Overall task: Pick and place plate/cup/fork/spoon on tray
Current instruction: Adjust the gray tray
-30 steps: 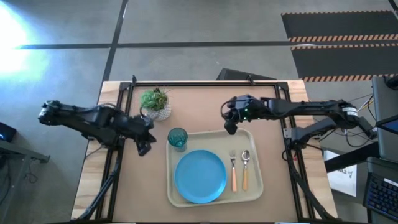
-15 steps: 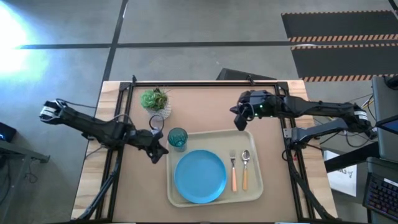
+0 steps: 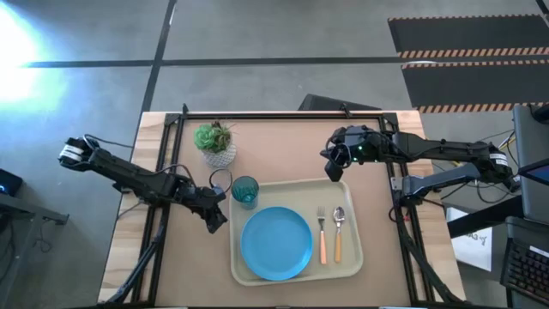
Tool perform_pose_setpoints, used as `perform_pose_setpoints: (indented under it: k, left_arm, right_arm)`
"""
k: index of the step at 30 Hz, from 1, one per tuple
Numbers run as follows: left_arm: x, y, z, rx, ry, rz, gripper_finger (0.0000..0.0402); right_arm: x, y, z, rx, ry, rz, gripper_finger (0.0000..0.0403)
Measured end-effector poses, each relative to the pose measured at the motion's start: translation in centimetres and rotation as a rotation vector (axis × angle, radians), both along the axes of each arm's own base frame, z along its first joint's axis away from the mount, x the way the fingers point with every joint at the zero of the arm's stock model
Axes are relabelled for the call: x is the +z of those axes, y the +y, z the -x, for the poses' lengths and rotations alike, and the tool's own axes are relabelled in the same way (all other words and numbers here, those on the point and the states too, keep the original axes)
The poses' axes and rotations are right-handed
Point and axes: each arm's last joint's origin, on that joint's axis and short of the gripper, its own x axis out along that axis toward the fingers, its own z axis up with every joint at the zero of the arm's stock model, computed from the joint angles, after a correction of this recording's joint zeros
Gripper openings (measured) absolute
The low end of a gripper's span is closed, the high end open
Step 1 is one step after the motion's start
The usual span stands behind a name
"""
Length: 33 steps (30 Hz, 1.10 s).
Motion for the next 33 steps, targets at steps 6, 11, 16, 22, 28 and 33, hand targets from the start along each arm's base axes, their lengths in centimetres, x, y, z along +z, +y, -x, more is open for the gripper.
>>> perform_pose_setpoints:
  k: [6,11,16,22,28,33]
  left_arm:
    - [-1.0,-0.2,-0.4,0.039,0.062,0.006,0.0]
    - [-1.6,-0.3,-0.6,0.041,0.097,-0.003,0.0]
    - [-2.1,-0.3,-0.8,0.061,0.129,0.003,0.0]
    - [-2.4,-0.7,-2.2,0.056,0.046,0.027,0.0]
    - [-3.2,-0.8,-2.7,0.054,0.067,0.029,0.0]
    - [-3.2,-1.0,-2.7,0.044,0.083,0.079,0.0]
  right_arm:
    - [0.0,0.0,0.0,-0.004,-0.004,-0.006,0.0009]
    - [0.0,0.0,0.0,-0.004,-0.004,-0.006,0.0009]
    - [0.0,0.0,0.0,-0.003,-0.004,-0.005,0.0009]
    - [0.0,0.0,0.0,-0.002,-0.004,-0.003,0.0009]
    - [0.0,0.0,0.0,0.002,-0.002,0.001,0.0009]
    - [0.0,0.0,0.0,0.002,-0.002,0.001,0.0009]
